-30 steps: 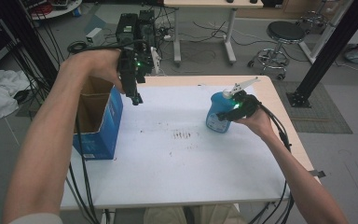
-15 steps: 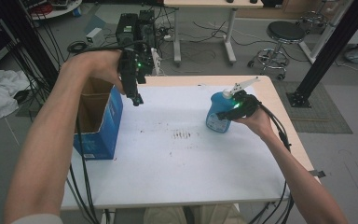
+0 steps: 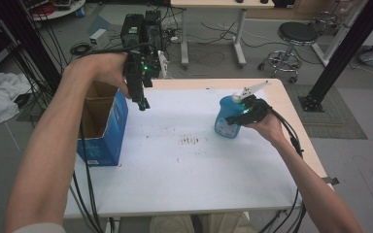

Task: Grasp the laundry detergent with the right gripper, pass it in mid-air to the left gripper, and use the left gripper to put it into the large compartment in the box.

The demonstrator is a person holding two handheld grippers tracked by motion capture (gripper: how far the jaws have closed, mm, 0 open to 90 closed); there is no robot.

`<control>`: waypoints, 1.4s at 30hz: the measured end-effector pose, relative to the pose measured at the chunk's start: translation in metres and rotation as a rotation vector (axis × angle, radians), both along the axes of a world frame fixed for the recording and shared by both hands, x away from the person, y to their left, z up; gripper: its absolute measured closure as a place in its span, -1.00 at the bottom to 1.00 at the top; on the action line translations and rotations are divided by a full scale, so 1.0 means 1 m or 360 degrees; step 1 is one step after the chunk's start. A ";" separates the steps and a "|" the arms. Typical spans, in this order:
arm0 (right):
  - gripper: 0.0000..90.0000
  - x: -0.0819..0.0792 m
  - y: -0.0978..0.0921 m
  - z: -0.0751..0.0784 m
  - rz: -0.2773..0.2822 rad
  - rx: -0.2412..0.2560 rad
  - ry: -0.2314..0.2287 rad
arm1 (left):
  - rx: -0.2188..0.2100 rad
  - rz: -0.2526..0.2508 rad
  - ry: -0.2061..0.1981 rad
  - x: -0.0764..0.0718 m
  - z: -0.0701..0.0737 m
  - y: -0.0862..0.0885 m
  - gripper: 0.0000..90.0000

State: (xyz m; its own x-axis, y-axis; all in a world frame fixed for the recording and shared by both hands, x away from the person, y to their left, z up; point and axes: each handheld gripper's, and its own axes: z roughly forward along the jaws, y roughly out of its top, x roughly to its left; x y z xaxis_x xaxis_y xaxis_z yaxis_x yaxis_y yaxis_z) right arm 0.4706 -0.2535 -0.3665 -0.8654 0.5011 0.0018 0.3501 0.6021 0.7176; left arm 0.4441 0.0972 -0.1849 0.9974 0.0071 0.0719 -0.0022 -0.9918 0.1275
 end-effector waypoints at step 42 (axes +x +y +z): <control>0.03 -0.047 0.078 0.041 0.0739 -0.0054 -0.0053 | -0.0406 0.0050 0.0100 -0.028 -0.038 -0.096 -0.58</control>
